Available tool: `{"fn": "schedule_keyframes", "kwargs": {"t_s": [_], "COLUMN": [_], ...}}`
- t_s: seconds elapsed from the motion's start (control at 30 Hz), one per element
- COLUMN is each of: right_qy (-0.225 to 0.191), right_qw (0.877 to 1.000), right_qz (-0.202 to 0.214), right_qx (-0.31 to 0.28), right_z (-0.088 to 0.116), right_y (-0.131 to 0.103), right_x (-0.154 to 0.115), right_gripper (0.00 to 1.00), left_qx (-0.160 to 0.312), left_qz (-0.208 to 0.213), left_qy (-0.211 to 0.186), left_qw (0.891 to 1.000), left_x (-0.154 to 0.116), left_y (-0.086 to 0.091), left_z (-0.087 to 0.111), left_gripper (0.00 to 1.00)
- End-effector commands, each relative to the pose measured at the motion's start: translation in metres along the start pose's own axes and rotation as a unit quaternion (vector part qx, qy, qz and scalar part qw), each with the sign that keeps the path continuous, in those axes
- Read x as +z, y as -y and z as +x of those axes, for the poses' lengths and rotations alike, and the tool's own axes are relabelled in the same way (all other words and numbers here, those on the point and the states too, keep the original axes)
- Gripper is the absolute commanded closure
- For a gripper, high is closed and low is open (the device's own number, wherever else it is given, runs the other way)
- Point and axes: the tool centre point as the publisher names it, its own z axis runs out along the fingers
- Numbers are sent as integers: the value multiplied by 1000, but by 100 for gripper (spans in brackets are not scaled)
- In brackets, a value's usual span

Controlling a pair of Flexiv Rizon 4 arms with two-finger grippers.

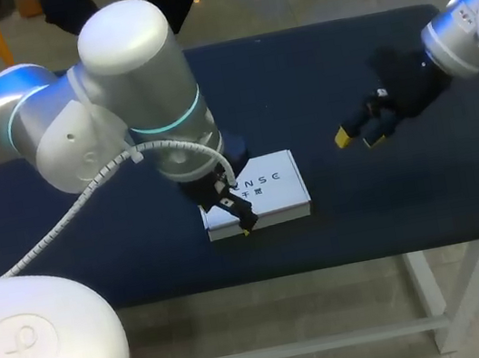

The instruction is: Assemble the packaging by folding the flat box into shape, placing the metal phone stand inside, and closing the box properly

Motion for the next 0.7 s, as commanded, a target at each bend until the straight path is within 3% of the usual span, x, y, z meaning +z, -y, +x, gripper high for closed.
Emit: {"fn": "schedule_keyframes", "kwargs": {"t_s": [0.03, 0.37, 0.7], "right_qy": [27, 81, 113], "right_qw": [996, 968, 931], "right_qz": [-61, -128, -160], "right_qx": [-65, -201, -309], "right_z": [-2, -16, -48], "right_y": [12, 10, 9], "right_x": [-7, -32, -31], "right_gripper": [0, 0, 0], "left_qx": [-91, -211, -254], "left_qz": [-20, -28, -22], "left_qy": [24, 45, 24], "left_qw": [995, 976, 967], "left_x": [5, 7, 27], "left_y": [11, 8, 4], "left_z": [17, 46, 66], "left_gripper": [0, 0, 0]}}
